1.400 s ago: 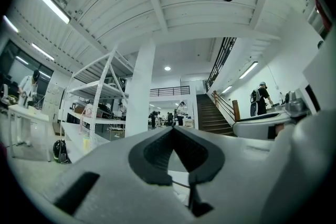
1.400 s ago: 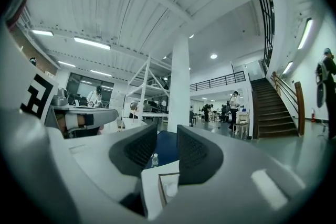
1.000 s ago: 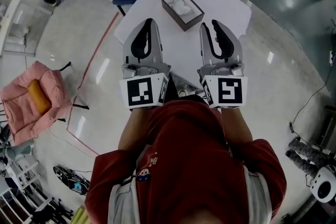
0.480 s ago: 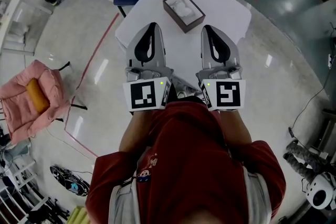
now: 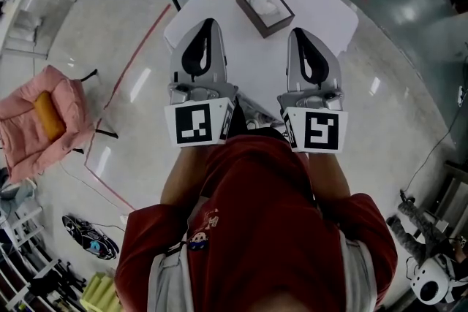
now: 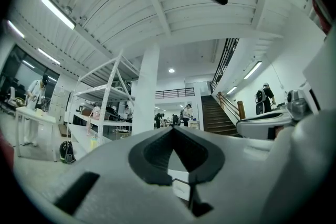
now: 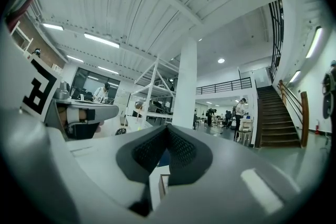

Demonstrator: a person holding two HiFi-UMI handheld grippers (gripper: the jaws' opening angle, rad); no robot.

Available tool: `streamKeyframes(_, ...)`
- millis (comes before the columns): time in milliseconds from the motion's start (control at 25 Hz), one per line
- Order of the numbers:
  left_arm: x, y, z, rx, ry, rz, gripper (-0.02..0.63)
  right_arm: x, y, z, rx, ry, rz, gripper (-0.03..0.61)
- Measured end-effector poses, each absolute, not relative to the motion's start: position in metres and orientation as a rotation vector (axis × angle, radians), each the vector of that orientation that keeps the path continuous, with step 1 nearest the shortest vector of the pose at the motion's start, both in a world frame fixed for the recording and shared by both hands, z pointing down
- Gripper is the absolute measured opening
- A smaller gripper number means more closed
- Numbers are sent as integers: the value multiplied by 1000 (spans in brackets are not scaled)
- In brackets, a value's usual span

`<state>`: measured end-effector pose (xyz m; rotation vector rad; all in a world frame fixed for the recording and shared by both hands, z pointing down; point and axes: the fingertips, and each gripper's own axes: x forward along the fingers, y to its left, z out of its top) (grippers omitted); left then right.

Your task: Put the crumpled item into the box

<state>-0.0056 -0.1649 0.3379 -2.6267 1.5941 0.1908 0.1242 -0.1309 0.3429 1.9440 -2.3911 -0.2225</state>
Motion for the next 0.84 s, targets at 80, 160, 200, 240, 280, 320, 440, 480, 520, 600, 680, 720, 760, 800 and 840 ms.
streamKeyframes(80, -9, -165, 339, -2623, 1600, 188, 3, 124, -131, 344, 1957, -2387, -219, 2)
streamKeyframes(160, -13, -167, 337, -2614, 1602, 187, 3, 122, -134, 343, 1958, -2391, -220, 2)
streamKeyframes(200, -15, -167, 337, -2612, 1605, 186, 3, 120, -134, 343, 1955, -2391, -223, 2)
streamKeyframes(240, -16, -166, 337, -2611, 1607, 188, 3, 119, -134, 343, 1951, -2390, -227, 2)
streamKeyframes(280, -16, -166, 337, -2612, 1608, 190, 3, 118, -134, 343, 1949, -2388, -232, 2)
streamKeyframes(320, -16, -166, 337, -2613, 1606, 192, 3, 118, -134, 343, 1947, -2386, -236, 2)
streamKeyframes(440, -16, -166, 338, -2616, 1603, 194, 3, 117, -137, 344, 1943, -2382, -236, 2)
streamKeyframes(480, -16, -167, 339, -2616, 1605, 194, 3, 117, -138, 344, 1943, -2380, -237, 2)
streamKeyframes(520, -17, -168, 339, -2615, 1607, 195, 3, 118, -139, 344, 1943, -2379, -237, 2)
streamKeyframes(600, -20, -170, 338, -2614, 1613, 200, 3, 118, -141, 342, 1946, -2378, -238, 2)
streamKeyframes(680, -22, -171, 338, -2615, 1616, 203, 3, 117, -143, 342, 1949, -2377, -238, 2)
streamKeyframes(720, -23, -171, 338, -2615, 1617, 206, 3, 117, -145, 343, 1948, -2377, -238, 2)
streamKeyframes(760, -24, -172, 339, -2615, 1619, 208, 3, 116, -146, 343, 1946, -2377, -238, 2)
streamKeyframes(800, -25, -173, 339, -2615, 1622, 210, 3, 115, -147, 344, 1944, -2378, -238, 2)
streamKeyframes(840, -26, -174, 340, -2615, 1625, 212, 3, 114, -148, 345, 1942, -2379, -238, 2)
